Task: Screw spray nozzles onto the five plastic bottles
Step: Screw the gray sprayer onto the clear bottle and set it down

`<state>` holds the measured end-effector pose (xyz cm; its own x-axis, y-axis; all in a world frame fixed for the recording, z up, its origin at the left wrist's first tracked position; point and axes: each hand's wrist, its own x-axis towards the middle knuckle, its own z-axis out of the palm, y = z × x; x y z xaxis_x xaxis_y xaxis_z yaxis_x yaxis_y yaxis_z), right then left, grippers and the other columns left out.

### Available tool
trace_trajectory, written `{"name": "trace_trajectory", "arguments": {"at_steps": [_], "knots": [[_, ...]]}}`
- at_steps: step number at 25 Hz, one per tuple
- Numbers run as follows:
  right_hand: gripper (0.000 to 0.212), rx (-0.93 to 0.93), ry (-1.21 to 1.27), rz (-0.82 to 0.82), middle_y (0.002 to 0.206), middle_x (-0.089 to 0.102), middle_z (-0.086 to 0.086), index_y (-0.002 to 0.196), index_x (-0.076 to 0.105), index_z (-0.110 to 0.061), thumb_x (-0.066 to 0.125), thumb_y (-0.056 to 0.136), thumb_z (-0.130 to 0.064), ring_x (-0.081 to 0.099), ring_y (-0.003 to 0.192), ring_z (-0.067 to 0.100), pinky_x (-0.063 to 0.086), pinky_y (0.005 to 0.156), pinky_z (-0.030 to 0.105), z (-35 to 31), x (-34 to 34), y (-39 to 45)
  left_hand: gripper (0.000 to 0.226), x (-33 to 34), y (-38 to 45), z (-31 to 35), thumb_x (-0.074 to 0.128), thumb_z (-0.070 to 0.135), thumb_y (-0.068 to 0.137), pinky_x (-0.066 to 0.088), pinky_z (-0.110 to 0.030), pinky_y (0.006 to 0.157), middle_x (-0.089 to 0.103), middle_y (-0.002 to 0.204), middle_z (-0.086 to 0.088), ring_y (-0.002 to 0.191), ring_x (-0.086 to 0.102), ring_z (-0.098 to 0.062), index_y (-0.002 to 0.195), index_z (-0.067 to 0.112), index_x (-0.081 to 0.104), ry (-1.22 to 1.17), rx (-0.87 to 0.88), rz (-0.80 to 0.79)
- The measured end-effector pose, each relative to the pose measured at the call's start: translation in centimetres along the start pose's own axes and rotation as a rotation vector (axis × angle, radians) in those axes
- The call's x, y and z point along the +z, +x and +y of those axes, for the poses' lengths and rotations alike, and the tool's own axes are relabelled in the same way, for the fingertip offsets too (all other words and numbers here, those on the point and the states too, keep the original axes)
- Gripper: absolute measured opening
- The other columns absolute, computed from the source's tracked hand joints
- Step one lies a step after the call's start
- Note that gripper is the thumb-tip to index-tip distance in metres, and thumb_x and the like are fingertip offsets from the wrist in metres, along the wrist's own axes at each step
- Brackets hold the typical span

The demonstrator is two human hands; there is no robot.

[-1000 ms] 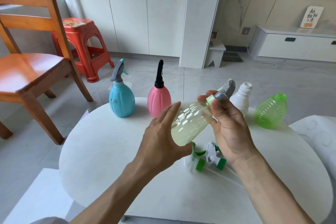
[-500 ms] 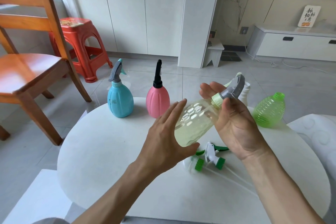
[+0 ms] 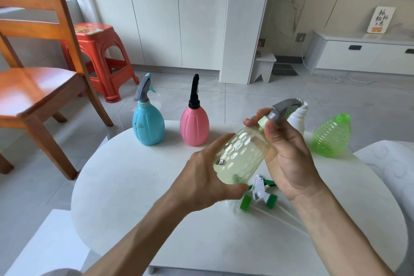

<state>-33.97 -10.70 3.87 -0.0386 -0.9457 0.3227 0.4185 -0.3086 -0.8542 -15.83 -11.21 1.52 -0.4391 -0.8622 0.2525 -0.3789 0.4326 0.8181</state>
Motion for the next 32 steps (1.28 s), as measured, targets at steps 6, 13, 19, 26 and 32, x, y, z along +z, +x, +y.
{"name": "trace_trajectory", "arguments": {"at_steps": [6,13,19,26,32], "knots": [[0.012,0.003,-0.014,0.122,0.09,0.071,-0.005,0.094,0.071,-0.026,0.06,0.091,-0.025,0.063,0.101,0.02,0.048,0.09,0.032,0.6,0.2,-0.2,0.093,0.4,0.2,-0.3,0.083,0.044,0.057,0.051,-0.021,0.077,0.061,0.116,0.021,0.101,0.058,-0.002,0.14,0.044,0.041,0.08,0.002,0.042],[0.017,0.038,-0.009,0.127,0.102,0.071,0.002,0.105,0.067,-0.021,0.061,0.09,-0.029,0.064,0.109,0.02,0.045,0.098,0.039,0.9,0.1,-0.1,0.103,1.0,-0.1,-0.8,0.084,0.046,0.06,0.039,-0.01,0.092,0.045,0.145,0.013,0.119,0.048,-0.006,0.149,0.032,0.034,0.294,0.052,0.161],[0.045,0.176,-0.244,0.172,0.121,0.072,-0.008,0.119,0.059,-0.041,0.075,0.078,-0.048,0.07,0.105,0.009,0.053,0.083,0.036,2.7,1.2,-1.1,0.111,1.8,-0.1,-0.8,0.082,0.048,0.07,0.044,-0.045,0.101,0.02,0.162,-0.008,0.139,0.034,-0.031,0.156,0.02,0.018,0.565,0.015,0.255],[0.053,-0.026,-0.745,0.252,0.122,0.066,0.001,0.117,0.056,-0.026,0.08,0.074,-0.045,0.063,0.113,0.021,0.05,0.098,0.044,-0.3,-0.7,4.8,0.097,0.5,0.8,-1.8,0.065,0.064,0.077,0.038,-0.043,0.104,0.012,0.163,-0.001,0.144,0.021,-0.024,0.153,0.028,0.017,0.605,-0.169,0.062],[0.04,0.05,-0.964,0.223,0.113,0.069,0.006,0.114,0.062,-0.014,0.08,0.082,-0.028,0.062,0.111,0.026,0.05,0.089,0.035,2.9,-3.3,11.3,0.061,0.1,0.7,-2.4,0.059,0.055,0.086,0.04,-0.034,0.099,0.031,0.155,0.007,0.134,0.034,-0.02,0.141,0.034,0.041,0.687,-0.091,0.052]]}}
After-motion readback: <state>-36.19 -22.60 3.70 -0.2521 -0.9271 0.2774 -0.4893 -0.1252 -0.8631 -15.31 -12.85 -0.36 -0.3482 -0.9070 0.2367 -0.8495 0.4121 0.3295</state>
